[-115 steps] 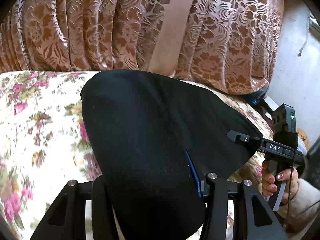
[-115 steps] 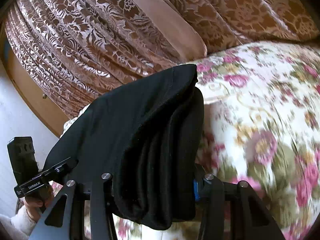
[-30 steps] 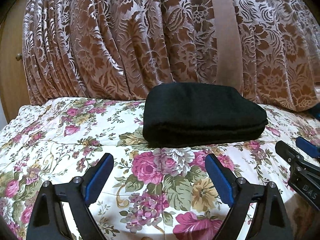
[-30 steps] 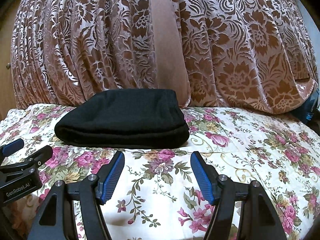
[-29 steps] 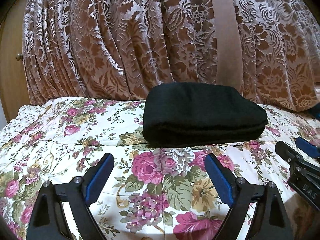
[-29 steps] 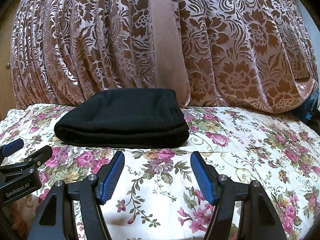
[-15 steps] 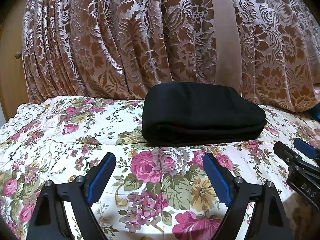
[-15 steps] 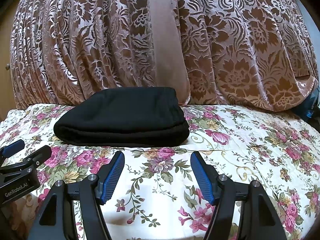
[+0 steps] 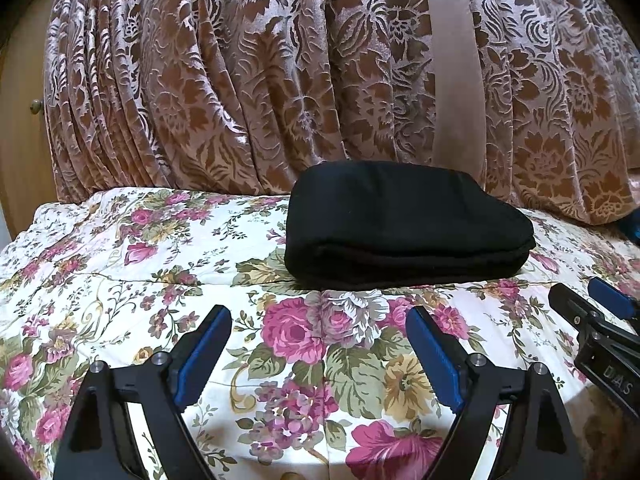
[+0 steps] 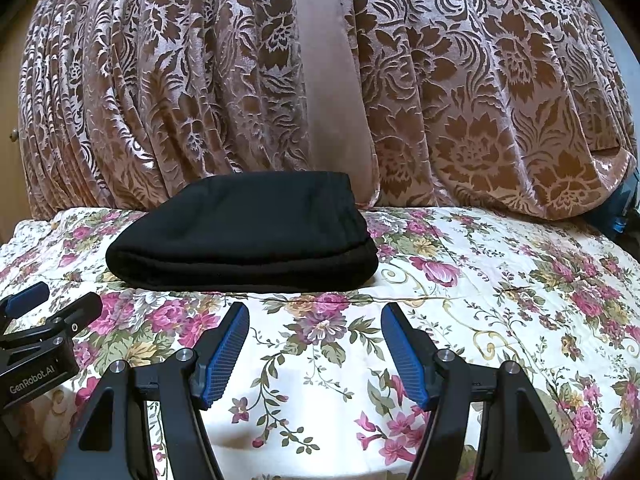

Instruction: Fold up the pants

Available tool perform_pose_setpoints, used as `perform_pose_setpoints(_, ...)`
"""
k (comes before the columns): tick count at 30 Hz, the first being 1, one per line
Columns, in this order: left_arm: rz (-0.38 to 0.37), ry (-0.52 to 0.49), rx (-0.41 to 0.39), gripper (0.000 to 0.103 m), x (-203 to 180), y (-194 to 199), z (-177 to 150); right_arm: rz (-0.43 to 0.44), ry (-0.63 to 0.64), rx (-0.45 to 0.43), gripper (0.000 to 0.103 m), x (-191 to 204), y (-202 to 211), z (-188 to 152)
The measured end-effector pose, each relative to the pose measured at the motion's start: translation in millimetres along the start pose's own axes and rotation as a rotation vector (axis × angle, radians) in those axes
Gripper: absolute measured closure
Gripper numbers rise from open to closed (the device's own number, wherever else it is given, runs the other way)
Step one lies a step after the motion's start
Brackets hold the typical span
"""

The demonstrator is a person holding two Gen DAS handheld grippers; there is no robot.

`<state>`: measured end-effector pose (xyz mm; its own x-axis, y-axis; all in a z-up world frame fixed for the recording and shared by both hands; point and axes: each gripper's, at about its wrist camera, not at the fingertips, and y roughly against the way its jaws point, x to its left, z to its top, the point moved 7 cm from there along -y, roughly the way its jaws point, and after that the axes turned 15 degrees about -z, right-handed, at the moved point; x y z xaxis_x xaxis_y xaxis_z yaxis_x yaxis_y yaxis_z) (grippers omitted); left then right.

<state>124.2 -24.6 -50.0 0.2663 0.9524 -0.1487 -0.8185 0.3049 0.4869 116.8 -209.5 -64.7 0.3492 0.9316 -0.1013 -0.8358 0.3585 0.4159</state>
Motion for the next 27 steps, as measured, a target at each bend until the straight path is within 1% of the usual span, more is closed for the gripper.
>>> perform_pose_setpoints(27, 0.002, 0.01, 0.014, 0.014, 3.3, -2.9, -2.2, 0.004, -0.004, 0.013, 0.034, 0.0, -2.6, -1.1)
